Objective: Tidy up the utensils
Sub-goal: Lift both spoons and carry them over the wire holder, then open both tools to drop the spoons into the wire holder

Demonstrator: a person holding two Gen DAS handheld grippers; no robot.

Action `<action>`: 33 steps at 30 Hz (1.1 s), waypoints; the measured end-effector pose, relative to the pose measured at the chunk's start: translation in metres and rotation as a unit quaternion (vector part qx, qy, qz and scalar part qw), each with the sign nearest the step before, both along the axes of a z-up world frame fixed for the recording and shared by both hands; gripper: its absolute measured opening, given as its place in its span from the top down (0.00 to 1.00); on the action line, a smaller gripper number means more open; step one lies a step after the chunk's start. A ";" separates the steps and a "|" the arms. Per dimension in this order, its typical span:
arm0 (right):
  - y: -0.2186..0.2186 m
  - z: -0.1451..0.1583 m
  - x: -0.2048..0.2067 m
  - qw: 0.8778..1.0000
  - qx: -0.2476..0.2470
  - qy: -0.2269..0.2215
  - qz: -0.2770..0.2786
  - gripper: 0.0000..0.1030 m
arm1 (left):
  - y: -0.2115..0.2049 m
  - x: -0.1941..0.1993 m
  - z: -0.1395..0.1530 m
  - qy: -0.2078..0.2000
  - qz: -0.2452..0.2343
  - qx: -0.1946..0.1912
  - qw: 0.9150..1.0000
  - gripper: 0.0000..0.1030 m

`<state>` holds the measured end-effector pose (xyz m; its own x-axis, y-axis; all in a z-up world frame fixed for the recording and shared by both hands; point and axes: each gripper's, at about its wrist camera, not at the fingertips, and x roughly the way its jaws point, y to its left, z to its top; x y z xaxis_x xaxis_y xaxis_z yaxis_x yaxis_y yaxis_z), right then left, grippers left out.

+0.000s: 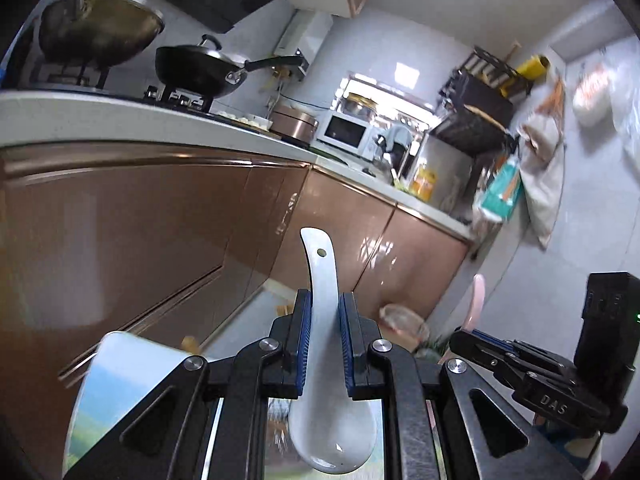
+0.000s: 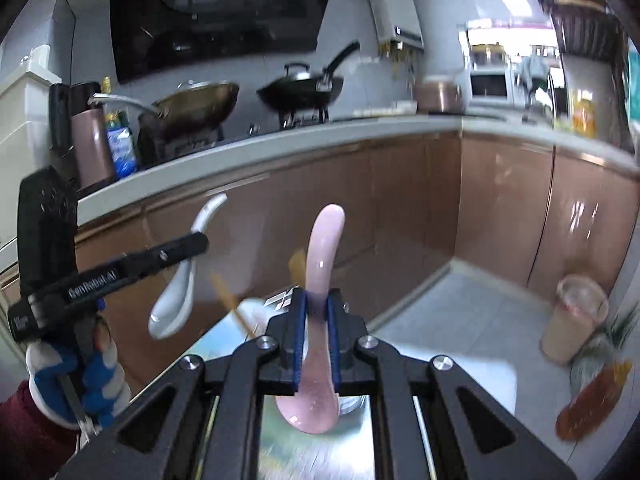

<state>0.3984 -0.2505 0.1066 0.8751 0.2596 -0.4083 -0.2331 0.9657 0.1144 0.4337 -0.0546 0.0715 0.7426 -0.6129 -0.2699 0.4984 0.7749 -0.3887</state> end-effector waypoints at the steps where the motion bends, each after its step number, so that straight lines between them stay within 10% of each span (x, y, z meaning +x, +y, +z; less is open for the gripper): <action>1: 0.001 -0.001 0.008 1.000 -0.006 -0.005 -0.003 0.91 | -0.006 0.014 -0.006 -0.001 0.005 -0.006 1.000 0.87; 12: 0.021 -0.063 0.053 0.998 -0.055 -0.004 -0.003 0.91 | -0.016 0.039 -0.076 -0.006 0.001 -0.019 1.000 0.87; 28: 0.016 -0.086 0.052 0.999 -0.048 -0.002 0.008 0.91 | 0.003 0.035 -0.088 -0.083 0.016 -0.050 0.995 0.87; 33: 0.013 -0.089 0.051 0.999 -0.039 -0.012 0.009 0.91 | -0.009 0.030 -0.090 -0.122 0.038 -0.007 0.992 0.87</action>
